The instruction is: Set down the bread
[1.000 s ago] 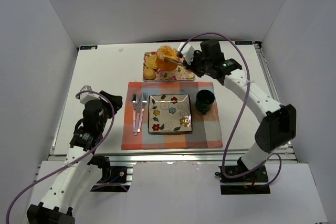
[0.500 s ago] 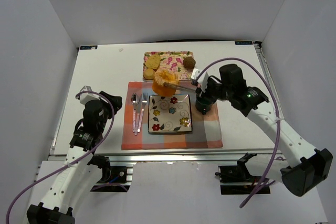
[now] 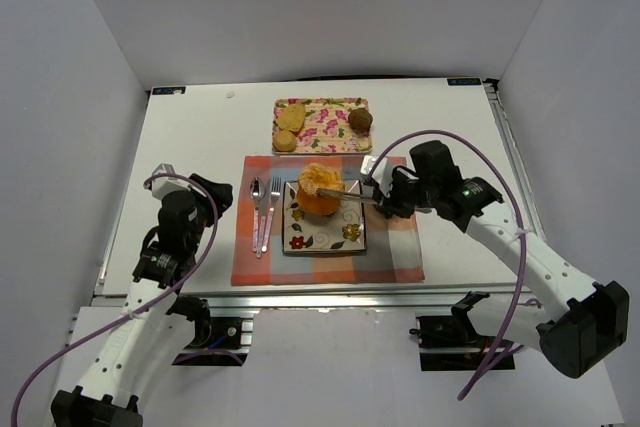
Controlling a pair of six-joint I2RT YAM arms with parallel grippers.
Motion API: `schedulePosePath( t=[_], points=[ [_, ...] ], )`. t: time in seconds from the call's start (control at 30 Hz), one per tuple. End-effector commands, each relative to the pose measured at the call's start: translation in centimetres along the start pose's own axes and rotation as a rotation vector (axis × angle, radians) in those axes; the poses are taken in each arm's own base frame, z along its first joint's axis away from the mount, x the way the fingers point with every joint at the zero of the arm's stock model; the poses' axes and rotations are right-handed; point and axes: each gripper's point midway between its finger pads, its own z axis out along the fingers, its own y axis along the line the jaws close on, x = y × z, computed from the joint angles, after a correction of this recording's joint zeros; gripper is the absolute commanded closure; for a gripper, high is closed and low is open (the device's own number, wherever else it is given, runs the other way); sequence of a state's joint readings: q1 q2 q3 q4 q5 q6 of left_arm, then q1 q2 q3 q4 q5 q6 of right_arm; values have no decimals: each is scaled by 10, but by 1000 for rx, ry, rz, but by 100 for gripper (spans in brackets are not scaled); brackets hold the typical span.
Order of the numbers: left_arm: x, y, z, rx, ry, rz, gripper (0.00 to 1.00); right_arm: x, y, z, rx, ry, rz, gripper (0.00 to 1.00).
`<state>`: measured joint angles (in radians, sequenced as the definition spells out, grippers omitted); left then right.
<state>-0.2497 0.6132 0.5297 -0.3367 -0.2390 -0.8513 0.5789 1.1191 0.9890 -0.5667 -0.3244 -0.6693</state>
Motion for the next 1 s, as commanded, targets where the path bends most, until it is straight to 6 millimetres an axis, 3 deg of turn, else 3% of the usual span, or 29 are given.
schedulePosePath(
  t=[0.0,0.17,0.27,0.47,0.6,0.7,0.8,0.9,0.97],
  points=[
    [-8,-4,-4,13,-23,-8,31,-6,7,-1,-31,-33,-55,92],
    [-7,-4,-3,14,-22,-8,31,-6,24,-3,-109,-36,-56,66],
    [-6,-4,-1,14,-18,-4,31,-7,28,-5,-121,-45,-58,57],
    [-4,-4,0,18,-15,-4,31,-15,29,-13,-119,-70,-57,52],
    [-3,-2,0,14,-12,-5,31,-25,29,-18,-116,-97,-56,53],
    [-3,-2,0,16,-15,-7,31,-46,20,-28,-77,-153,-36,56],
    [-3,-2,0,17,-16,-9,31,-69,-4,-35,30,-207,33,69],
    [-3,-3,0,21,-16,-10,31,-74,-33,-38,153,-213,104,82],
    [-3,-4,0,22,-13,-6,31,-66,-53,-40,218,-205,182,86]
  ],
)
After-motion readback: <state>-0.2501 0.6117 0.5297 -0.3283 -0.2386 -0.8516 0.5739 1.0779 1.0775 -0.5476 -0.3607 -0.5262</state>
